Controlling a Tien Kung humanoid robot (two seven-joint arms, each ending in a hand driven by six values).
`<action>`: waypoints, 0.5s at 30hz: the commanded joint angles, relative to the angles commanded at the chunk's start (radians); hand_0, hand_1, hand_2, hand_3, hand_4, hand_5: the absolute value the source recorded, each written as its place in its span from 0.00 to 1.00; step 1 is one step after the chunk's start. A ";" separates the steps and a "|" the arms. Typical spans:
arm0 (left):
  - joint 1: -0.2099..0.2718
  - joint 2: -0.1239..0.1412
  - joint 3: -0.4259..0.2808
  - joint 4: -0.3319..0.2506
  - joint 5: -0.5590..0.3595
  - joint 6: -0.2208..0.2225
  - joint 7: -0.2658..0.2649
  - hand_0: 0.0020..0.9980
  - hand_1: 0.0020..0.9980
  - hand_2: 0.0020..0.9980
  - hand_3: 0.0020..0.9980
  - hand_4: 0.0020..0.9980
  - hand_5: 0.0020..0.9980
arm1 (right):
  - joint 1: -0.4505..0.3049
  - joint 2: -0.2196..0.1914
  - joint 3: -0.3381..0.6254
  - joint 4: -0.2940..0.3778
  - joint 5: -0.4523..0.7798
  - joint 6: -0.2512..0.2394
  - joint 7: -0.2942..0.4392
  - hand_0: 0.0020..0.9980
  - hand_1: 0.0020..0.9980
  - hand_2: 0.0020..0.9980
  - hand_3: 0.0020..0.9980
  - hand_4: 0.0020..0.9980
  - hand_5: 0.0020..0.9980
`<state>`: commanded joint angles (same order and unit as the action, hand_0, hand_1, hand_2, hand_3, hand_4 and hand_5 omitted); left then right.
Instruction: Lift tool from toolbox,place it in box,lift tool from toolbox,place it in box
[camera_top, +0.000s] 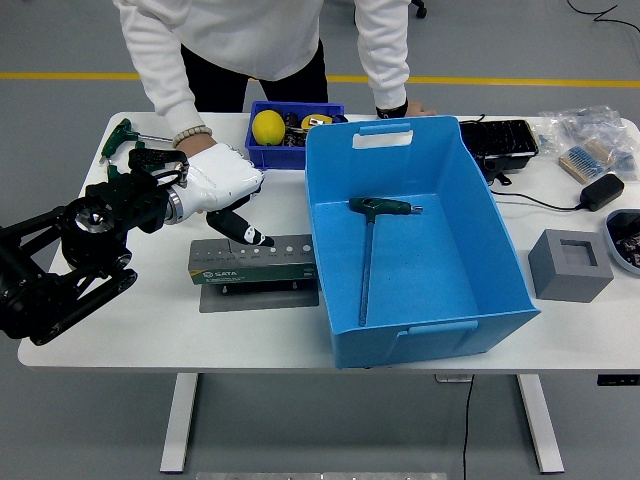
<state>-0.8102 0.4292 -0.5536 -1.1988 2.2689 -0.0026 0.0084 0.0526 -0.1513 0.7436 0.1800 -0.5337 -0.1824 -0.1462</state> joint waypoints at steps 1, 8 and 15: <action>0.001 -0.001 -0.008 -0.002 0.000 0.016 -0.002 0.31 0.01 0.03 0.02 0.98 0.63 | 0.000 0.000 0.001 0.000 -0.002 0.000 0.000 0.71 0.67 0.76 0.71 0.91 0.87; 0.005 0.000 -0.021 0.002 0.000 0.035 -0.005 0.28 0.00 0.02 0.02 0.87 0.40 | -0.002 0.002 0.001 0.000 -0.001 0.000 -0.001 0.71 0.67 0.76 0.71 0.91 0.87; 0.004 0.003 -0.024 -0.014 0.000 0.035 -0.006 0.27 0.00 0.02 0.01 0.86 0.39 | -0.004 0.002 -0.001 0.000 0.000 -0.001 -0.001 0.71 0.67 0.76 0.71 0.91 0.87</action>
<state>-0.8065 0.4323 -0.5778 -1.2125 2.2689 0.0323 0.0028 0.0485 -0.1488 0.7429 0.1800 -0.5341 -0.1833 -0.1470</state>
